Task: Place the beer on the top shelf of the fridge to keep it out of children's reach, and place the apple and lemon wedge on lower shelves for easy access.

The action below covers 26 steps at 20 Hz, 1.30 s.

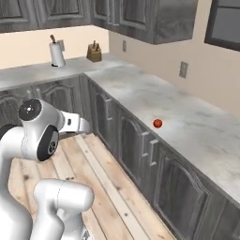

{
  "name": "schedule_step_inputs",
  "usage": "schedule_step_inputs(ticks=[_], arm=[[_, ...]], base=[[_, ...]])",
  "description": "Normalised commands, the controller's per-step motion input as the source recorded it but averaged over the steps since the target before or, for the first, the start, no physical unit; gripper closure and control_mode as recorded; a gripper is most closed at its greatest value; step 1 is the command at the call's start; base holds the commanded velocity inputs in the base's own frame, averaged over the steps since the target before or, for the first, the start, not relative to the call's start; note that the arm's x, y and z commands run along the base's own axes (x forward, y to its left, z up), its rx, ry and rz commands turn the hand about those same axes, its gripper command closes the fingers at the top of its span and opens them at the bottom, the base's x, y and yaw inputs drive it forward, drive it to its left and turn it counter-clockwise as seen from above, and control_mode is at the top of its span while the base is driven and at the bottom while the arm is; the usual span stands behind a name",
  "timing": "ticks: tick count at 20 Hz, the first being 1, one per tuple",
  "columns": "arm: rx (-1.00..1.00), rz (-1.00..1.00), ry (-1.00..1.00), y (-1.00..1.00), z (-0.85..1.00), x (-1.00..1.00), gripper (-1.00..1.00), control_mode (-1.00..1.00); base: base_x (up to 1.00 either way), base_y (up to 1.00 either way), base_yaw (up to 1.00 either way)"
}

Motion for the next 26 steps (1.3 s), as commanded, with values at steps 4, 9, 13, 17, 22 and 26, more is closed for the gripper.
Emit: schedule_step_inputs(ticks=[4, 9, 13, 17, 22, 26], arm=[[0.0, 0.0, 0.0, 0.0, 0.0, 0.0, -1.0, 1.0], [0.0, 0.0, 0.0, 0.0, 0.0, 0.0, -1.0, 1.0], [0.0, 0.0, 0.0, 0.0, 0.0, 0.0, -1.0, 1.0], [0.0, 0.0, 0.0, 0.0, 0.0, 0.0, -1.0, 1.0], [0.0, 0.0, 0.0, 0.0, 0.0, 0.0, -1.0, 1.0], [0.0, 0.0, 0.0, 0.0, 0.0, 0.0, -1.0, 1.0]], base=[[0.6, 0.0, -0.55], [0.64, 0.01, -0.51], [0.66, 0.07, -0.47], [0.63, 0.16, -0.43], [0.51, 0.2, -0.39], [0.32, 0.33, -0.33]])
